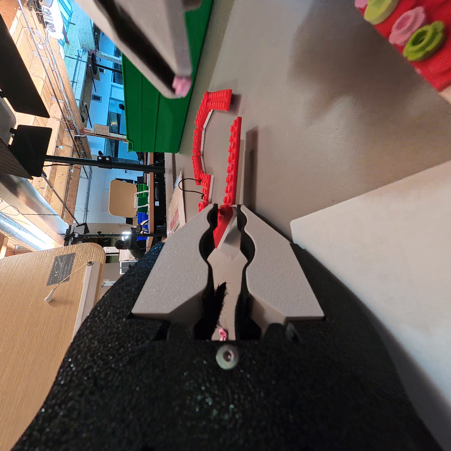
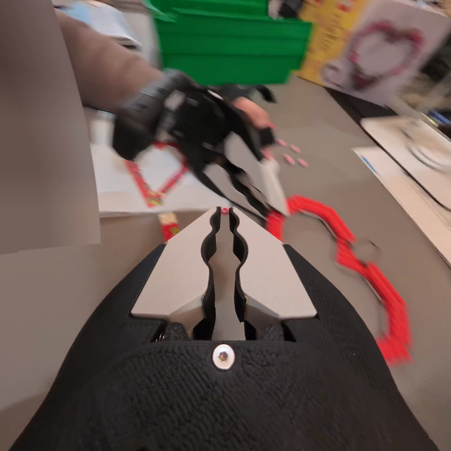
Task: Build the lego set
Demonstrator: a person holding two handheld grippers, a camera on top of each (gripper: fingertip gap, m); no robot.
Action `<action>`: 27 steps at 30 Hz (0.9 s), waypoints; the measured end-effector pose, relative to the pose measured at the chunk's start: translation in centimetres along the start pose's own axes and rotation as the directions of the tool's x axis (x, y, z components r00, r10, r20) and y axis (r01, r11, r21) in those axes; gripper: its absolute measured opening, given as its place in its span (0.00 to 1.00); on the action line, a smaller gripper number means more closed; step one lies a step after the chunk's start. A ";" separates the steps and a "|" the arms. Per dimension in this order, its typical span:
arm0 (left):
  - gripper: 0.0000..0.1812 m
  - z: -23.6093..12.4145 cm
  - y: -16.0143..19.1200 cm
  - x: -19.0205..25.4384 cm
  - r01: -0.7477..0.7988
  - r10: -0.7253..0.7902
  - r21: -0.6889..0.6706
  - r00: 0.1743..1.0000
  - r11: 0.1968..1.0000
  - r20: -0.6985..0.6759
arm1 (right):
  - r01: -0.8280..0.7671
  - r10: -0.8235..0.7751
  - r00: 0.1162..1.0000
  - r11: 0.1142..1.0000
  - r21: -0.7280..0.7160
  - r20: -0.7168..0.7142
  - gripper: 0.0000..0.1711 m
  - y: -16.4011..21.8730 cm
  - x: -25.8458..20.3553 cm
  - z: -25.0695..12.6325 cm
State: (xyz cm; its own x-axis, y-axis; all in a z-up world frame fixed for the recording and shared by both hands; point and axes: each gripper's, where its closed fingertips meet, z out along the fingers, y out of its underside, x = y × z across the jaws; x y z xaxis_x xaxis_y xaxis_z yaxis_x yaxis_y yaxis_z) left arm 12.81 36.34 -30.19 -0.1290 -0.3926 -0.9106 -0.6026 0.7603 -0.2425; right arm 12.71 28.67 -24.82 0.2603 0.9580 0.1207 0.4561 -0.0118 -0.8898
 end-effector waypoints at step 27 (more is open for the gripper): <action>0.07 0.0 -0.3 0.0 -0.070 0.070 -0.009 0.997 0.998 0.016 | -0.252 0.265 0.963 0.951 -0.177 0.050 0.03 5.7 5.4 -0.2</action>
State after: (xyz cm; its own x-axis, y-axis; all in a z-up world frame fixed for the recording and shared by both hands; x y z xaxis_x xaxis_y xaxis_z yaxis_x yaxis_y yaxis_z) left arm 12.95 36.13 -30.16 -0.1583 -0.3301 -0.9306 -0.5989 0.7814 -0.1753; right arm 16.91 33.70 -29.10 0.3285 0.9339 -0.1415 0.5192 -0.3037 -0.7989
